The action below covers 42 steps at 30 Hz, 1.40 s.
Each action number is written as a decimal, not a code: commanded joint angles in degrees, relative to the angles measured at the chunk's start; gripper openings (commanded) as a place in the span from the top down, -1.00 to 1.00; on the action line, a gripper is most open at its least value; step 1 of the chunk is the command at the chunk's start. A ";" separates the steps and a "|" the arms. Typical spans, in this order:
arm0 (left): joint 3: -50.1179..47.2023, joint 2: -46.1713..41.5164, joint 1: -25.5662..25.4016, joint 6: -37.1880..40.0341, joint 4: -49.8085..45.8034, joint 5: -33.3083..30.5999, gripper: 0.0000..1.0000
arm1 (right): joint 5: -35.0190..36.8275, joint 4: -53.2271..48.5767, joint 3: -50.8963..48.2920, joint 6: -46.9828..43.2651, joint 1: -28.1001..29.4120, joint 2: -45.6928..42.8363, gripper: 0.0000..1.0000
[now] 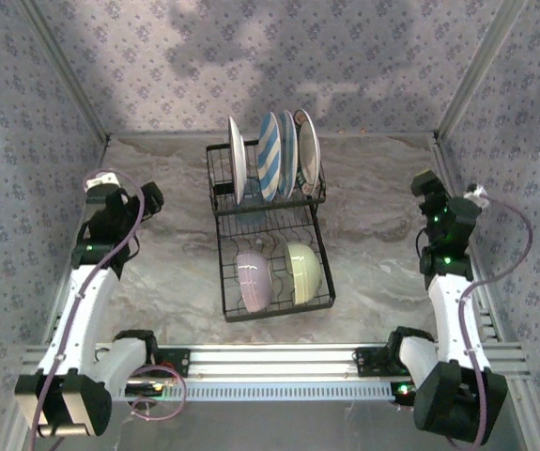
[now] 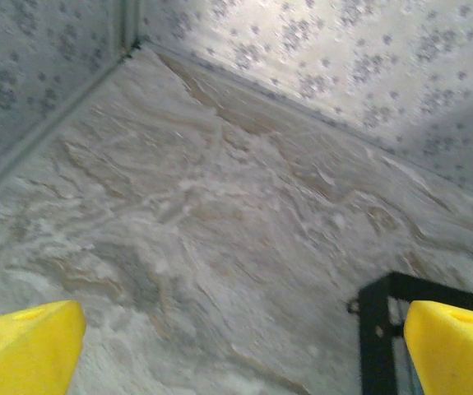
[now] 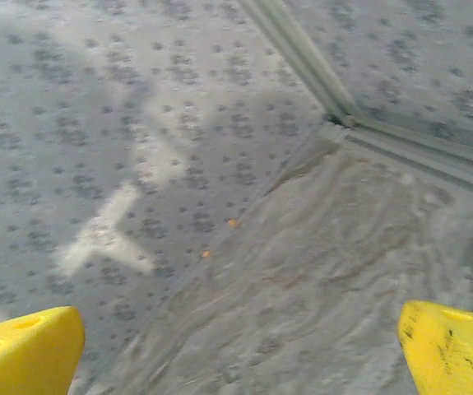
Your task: Unload the mixed dishes from the dish rack
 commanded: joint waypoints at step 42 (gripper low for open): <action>-7.03 -18.38 -2.99 -5.85 11.23 54.47 -0.99 | 20.08 -51.27 52.58 -24.54 54.62 17.20 -0.69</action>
